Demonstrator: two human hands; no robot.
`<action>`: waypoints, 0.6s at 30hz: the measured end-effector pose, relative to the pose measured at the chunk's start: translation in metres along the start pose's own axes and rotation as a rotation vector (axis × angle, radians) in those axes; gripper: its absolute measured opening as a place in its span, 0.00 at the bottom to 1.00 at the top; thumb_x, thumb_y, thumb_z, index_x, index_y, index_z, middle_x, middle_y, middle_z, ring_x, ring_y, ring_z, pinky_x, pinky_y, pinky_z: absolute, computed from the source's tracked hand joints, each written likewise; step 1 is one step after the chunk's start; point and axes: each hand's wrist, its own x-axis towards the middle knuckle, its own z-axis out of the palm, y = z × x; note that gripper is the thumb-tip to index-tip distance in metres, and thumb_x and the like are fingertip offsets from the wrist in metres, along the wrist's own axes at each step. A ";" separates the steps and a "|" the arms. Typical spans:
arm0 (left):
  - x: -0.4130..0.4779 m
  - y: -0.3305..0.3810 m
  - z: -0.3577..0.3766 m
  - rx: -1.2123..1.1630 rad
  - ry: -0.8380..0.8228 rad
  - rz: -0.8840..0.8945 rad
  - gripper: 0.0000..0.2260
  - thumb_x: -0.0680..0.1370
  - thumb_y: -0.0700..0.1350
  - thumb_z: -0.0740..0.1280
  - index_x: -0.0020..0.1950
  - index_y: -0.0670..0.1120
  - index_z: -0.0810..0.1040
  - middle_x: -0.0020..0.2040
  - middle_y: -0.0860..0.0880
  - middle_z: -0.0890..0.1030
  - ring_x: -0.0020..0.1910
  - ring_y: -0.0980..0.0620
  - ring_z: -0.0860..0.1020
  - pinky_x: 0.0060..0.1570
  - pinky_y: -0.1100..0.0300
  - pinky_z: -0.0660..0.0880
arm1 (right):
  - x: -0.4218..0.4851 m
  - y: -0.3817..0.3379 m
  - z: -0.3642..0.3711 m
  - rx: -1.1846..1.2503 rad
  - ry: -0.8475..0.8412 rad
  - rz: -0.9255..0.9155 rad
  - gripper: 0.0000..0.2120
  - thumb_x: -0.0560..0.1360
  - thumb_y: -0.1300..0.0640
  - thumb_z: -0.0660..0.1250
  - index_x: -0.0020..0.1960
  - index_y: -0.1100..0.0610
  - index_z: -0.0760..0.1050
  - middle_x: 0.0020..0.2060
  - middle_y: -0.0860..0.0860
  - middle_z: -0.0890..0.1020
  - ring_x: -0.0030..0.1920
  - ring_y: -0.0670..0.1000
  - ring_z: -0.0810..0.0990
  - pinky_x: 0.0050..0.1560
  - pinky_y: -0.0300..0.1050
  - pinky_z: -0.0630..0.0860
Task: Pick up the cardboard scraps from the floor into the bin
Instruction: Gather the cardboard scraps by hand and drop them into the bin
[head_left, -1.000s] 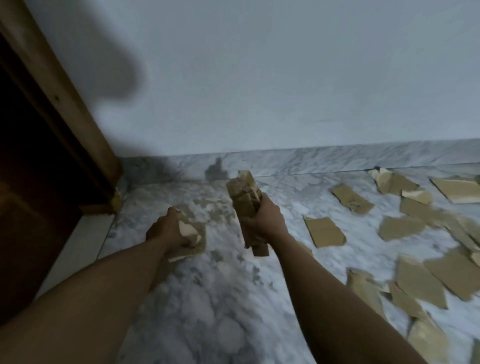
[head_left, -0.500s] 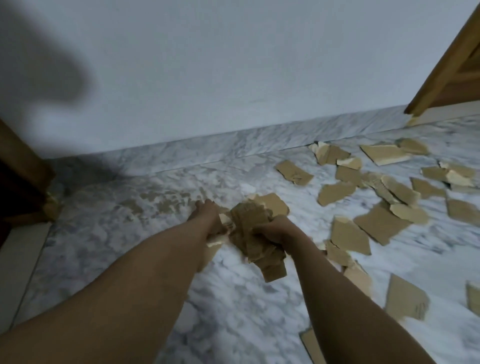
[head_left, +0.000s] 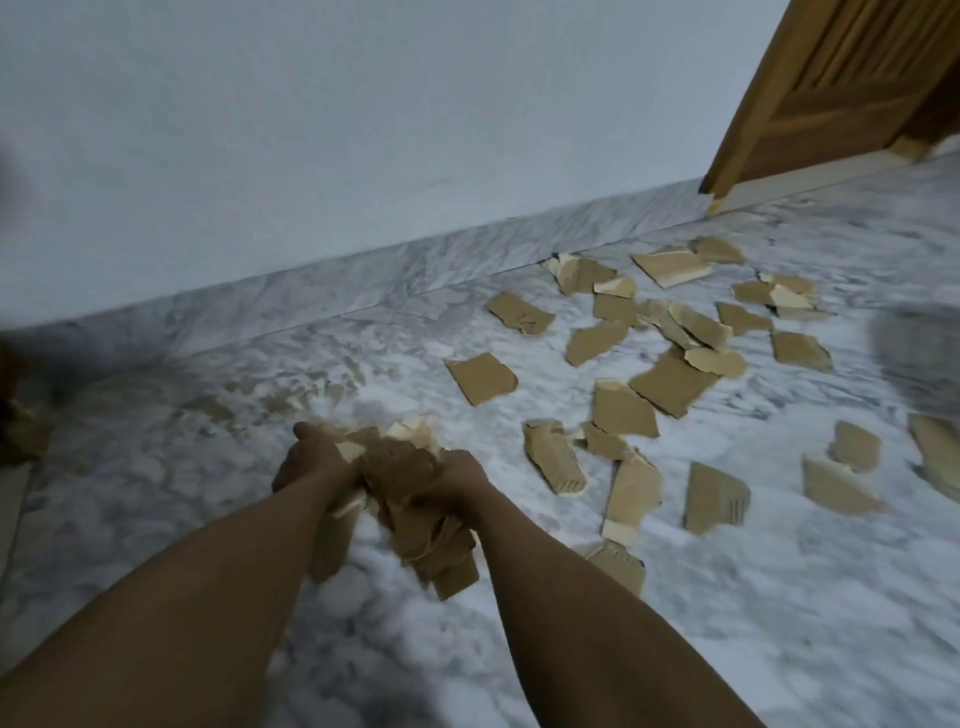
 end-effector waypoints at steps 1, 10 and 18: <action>-0.007 -0.002 -0.002 -0.034 -0.011 -0.005 0.38 0.68 0.60 0.76 0.65 0.42 0.61 0.61 0.40 0.77 0.58 0.39 0.78 0.53 0.50 0.75 | -0.013 0.005 -0.010 0.028 -0.020 0.043 0.31 0.68 0.51 0.78 0.67 0.61 0.73 0.63 0.58 0.79 0.62 0.58 0.79 0.61 0.50 0.78; -0.062 0.085 0.008 -0.119 -0.244 0.318 0.44 0.64 0.59 0.80 0.72 0.44 0.65 0.66 0.42 0.69 0.64 0.40 0.72 0.55 0.50 0.74 | -0.061 0.113 -0.113 0.202 0.104 0.440 0.31 0.66 0.42 0.75 0.62 0.59 0.76 0.58 0.57 0.81 0.52 0.57 0.81 0.55 0.52 0.79; -0.134 0.175 0.094 0.141 -0.467 0.690 0.56 0.66 0.62 0.78 0.79 0.37 0.50 0.77 0.41 0.57 0.75 0.42 0.61 0.69 0.51 0.67 | -0.109 0.150 -0.046 0.264 0.417 0.571 0.38 0.59 0.42 0.75 0.65 0.55 0.70 0.59 0.54 0.72 0.60 0.59 0.74 0.63 0.57 0.73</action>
